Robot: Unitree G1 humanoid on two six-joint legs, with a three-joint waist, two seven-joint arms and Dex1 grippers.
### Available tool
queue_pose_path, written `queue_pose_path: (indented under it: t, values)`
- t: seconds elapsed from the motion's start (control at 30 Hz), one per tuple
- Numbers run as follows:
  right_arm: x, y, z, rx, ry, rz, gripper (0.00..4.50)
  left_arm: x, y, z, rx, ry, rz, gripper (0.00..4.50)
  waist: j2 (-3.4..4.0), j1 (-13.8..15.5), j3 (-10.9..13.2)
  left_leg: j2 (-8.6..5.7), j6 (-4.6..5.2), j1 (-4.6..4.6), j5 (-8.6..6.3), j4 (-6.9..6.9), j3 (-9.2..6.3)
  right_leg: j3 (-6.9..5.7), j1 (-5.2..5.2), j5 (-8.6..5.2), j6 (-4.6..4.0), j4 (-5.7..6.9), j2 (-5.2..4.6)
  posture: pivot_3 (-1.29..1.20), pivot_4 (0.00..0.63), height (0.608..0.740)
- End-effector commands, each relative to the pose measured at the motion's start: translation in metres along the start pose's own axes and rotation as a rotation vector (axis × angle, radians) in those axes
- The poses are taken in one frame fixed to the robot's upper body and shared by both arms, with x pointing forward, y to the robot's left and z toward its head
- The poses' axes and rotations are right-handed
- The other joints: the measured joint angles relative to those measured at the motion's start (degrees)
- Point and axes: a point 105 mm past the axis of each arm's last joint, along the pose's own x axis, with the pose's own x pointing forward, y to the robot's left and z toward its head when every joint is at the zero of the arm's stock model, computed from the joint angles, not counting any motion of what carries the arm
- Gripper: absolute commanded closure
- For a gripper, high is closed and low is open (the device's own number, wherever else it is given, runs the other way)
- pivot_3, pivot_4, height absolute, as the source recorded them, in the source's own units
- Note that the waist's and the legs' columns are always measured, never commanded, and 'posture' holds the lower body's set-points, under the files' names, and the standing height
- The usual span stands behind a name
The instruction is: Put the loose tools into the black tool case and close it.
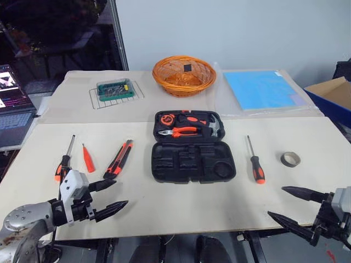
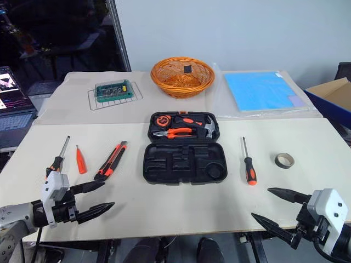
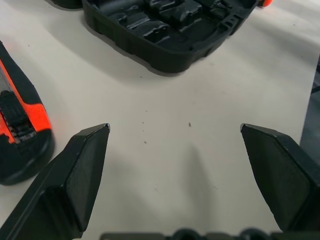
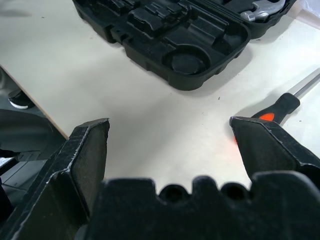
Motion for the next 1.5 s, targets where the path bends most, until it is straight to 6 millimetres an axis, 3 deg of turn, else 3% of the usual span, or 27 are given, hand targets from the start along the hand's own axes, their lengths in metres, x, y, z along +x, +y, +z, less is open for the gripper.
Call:
queue_pose_path:
  t: [0.03,0.13,0.17,0.27,0.37,0.6,0.77,0.8,0.9,0.97,1.0,1.03,1.1,1.2,1.27,1.4,1.5]
  values:
    - [0.006,-0.004,0.012,-0.06,-0.089,-0.006,0.08,0.002,0.019,0.016,0.003,-0.08,0.127,0.0,0.0,0.1,0.0,-0.01,0.0,0.0,-0.01,0.0,0.0,-0.01,0.0,0.01,-0.03,0.0,0.01,0.0,0.15,0.74]
    - [0.029,-0.003,0.031,-0.1,-0.205,0.048,0.08,-0.001,0.062,0.035,-0.08,-0.211,0.428,0.0,-0.1,0.4,0.1,-0.01,0.03,0.19,-0.04,0.07,0.0,-0.32,0.12,0.04,-0.04,0.03,0.09,0.0,0.15,0.74]
    - [0.036,0.0,0.038,-0.107,-0.237,0.085,0.08,-0.01,0.083,0.035,-0.099,-0.205,0.564,0.0,-0.16,0.4,0.1,-0.01,0.02,0.2,-0.03,0.09,0.0,-0.44,0.17,0.22,0.14,0.06,0.08,0.0,0.15,0.74]
    - [0.049,0.01,0.055,-0.124,-0.291,0.181,0.08,-0.036,0.119,0.026,-0.202,-0.098,0.833,0.0,-0.28,0.4,0.1,-0.01,0.0,0.43,0.0,0.11,0.01,-0.59,0.31,0.45,0.37,0.13,0.26,0.0,0.15,0.74]
    - [0.055,0.02,0.068,-0.146,-0.313,0.285,0.08,-0.054,0.129,0.024,-0.255,0.011,0.914,0.0,-0.44,0.0,0.2,-0.01,-0.01,0.62,0.0,0.1,0.05,-0.56,0.35,0.45,0.37,0.21,0.4,0.0,0.15,0.74]
    - [0.07,0.023,0.099,-0.182,-0.393,0.33,0.08,-0.067,0.142,0.003,-0.354,0.266,0.956,0.0,-0.66,0.6,0.2,-0.03,-0.03,0.63,-0.02,0.09,0.05,-0.57,0.23,0.46,0.3,0.15,0.37,0.0,0.15,0.74]
    - [0.073,0.021,0.105,-0.191,-0.386,0.316,0.0,-0.064,0.149,-0.002,-0.351,0.312,0.93,1.45,-0.67,1.1,0.2,-0.05,-0.05,0.57,-0.03,0.06,0.06,-0.55,0.17,0.51,0.2,0.11,0.08,0.0,0.15,0.74]
    - [0.073,0.02,0.106,-0.192,-0.385,0.31,0.0,-0.064,0.149,-0.003,-0.341,0.314,0.922,1.99,-0.67,1.3,0.2,-0.06,-0.05,0.55,-0.03,0.06,0.07,-0.55,0.15,0.56,0.12,0.1,0.05,0.0,0.15,0.74]
    - [0.073,0.019,0.109,-0.191,-0.386,0.3,0.0,-0.06,0.151,0.008,-0.297,0.234,0.891,3.04,-0.67,1.4,0.2,-0.04,-0.07,0.54,-0.03,0.03,0.08,-0.53,0.12,0.63,0.0,0.09,-0.02,0.0,0.15,0.74]
    - [0.073,0.019,0.11,-0.183,-0.386,0.292,0.0,-0.051,0.145,0.037,-0.222,0.089,0.798,3.6,-0.67,1.4,0.2,0.0,-0.07,0.49,-0.04,0.02,0.08,-0.52,0.07,0.69,-0.11,0.08,-0.02,0.0,0.15,0.74]
    - [0.073,0.019,0.11,-0.178,-0.385,0.288,0.0,-0.047,0.14,0.053,-0.181,0.025,0.741,3.6,-0.68,1.5,0.2,0.01,-0.07,0.46,-0.04,0.02,0.08,-0.52,0.06,0.77,-0.24,0.07,-0.03,0.0,0.15,0.74]
    - [0.073,0.018,0.11,-0.168,-0.385,0.277,0.0,-0.035,0.125,0.074,-0.094,-0.021,0.618,3.6,-0.71,1.5,0.2,0.01,-0.07,0.43,-0.04,0.02,0.07,-0.53,0.05,0.78,-0.27,0.04,-0.03,0.0,0.15,0.74]
    - [0.071,0.016,0.109,-0.149,-0.386,0.252,0.0,-0.012,0.094,0.098,0.048,-0.018,0.377,3.6,-0.83,1.7,0.2,0.02,-0.08,0.36,-0.04,0.03,0.07,-0.55,0.02,0.74,-0.4,-0.01,-0.07,0.0,0.15,0.74]
    - [0.069,0.013,0.109,-0.14,-0.376,0.219,0.0,0.005,0.071,0.102,0.154,0.045,0.192,3.6,-0.81,1.7,0.2,-0.03,-0.08,0.29,-0.03,0.03,0.13,-0.54,0.01,0.64,-0.65,-0.06,-0.13,0.0,0.15,0.74]
    - [0.063,0.007,0.107,-0.134,-0.356,0.148,0.0,0.034,0.053,0.107,0.337,0.123,0.005,3.6,-0.71,1.8,0.2,-0.05,-0.07,0.3,-0.04,0.03,0.26,-0.5,0.03,0.64,-0.64,-0.06,-0.12,0.0,0.15,0.74]
    - [0.047,0.005,0.098,-0.137,-0.281,0.074,0.0,0.087,0.054,0.122,0.526,0.179,-0.131,3.6,-0.69,2.9,0.2,-0.02,-0.02,0.24,0.0,0.04,0.67,-0.6,0.18,0.68,-0.59,0.01,0.17,0.0,0.15,0.74]
    - [0.036,0.004,0.095,-0.133,-0.252,0.036,0.0,0.115,0.054,0.124,0.609,0.234,-0.202,3.6,-0.73,2.9,0.2,-0.02,0.18,0.18,0.11,0.13,0.79,-0.62,0.22,0.74,-0.47,0.0,0.26,0.0,0.15,0.74]
